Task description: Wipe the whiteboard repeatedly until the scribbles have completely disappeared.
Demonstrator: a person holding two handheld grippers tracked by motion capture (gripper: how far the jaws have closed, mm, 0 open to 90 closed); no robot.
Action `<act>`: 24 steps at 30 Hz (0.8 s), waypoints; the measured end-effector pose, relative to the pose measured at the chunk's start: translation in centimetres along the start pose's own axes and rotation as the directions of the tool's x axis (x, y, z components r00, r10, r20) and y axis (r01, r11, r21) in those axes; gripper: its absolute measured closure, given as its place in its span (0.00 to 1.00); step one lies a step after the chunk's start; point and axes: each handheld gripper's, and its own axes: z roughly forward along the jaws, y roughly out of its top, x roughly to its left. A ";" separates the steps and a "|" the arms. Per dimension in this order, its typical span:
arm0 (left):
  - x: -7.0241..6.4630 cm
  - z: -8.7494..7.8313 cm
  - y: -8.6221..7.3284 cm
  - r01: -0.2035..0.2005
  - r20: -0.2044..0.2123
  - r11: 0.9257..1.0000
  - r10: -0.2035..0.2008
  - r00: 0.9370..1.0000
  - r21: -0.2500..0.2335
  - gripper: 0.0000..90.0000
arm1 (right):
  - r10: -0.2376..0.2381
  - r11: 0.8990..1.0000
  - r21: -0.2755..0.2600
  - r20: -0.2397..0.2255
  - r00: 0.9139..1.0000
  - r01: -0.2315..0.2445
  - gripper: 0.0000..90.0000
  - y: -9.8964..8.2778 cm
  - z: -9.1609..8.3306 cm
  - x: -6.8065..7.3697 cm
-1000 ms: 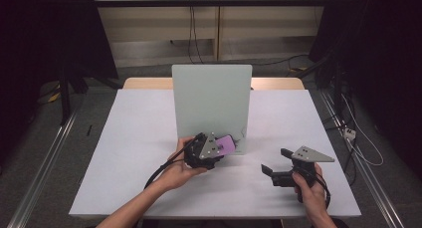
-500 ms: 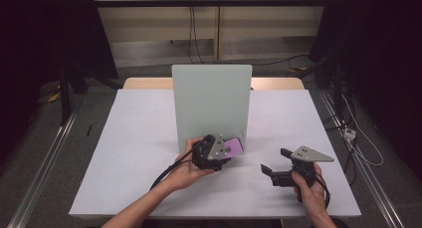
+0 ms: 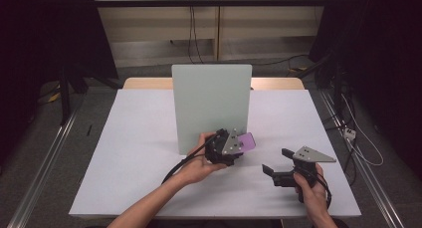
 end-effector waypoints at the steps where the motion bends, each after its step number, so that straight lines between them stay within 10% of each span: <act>1: 0.5 -0.4 0.3 0.008 -0.015 1.000 -0.009 1.000 -0.006 0.46 | 0.001 1.000 0.000 -0.001 1.000 -0.001 0.04 0.0 0.0 0.0; 9: 1.6 -1.6 1.0 0.016 -0.058 1.000 -0.017 0.998 -0.013 0.46 | 0.001 1.000 0.000 -0.001 1.000 -0.001 0.04 0.0 0.0 0.0; 24: -1.4 1.1 -1.1 0.034 0.084 0.985 -0.048 0.995 0.167 0.46 | 0.001 1.000 0.002 0.001 1.000 -0.001 0.04 0.0 0.0 0.1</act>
